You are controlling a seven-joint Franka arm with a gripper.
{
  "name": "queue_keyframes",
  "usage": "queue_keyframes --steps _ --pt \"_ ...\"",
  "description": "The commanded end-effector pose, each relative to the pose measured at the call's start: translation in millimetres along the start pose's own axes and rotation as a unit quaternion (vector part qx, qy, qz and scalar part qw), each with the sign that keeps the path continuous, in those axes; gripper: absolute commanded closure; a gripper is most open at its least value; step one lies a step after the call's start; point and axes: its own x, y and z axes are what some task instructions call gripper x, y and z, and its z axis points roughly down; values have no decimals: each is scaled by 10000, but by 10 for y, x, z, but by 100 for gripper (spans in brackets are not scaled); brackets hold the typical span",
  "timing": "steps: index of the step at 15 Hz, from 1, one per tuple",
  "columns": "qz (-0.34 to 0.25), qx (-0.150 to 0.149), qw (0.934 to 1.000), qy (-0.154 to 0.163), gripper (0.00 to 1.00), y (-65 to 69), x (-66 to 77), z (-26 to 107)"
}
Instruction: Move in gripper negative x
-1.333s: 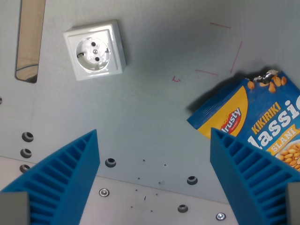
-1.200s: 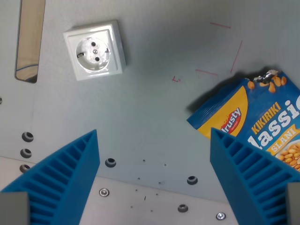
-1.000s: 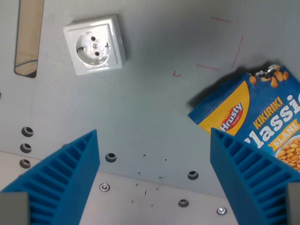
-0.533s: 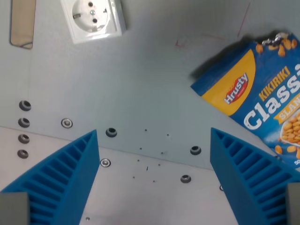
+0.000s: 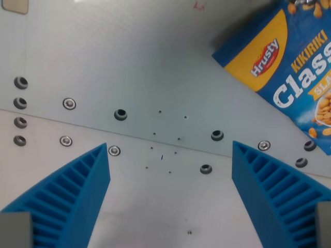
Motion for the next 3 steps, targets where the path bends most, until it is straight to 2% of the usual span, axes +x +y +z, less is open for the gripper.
queue_keyframes --steps 1,3 --pt "-74 -70 9990 444 0 21 -273 -14" --pt "-74 -70 9990 444 0 23 -373 -5"
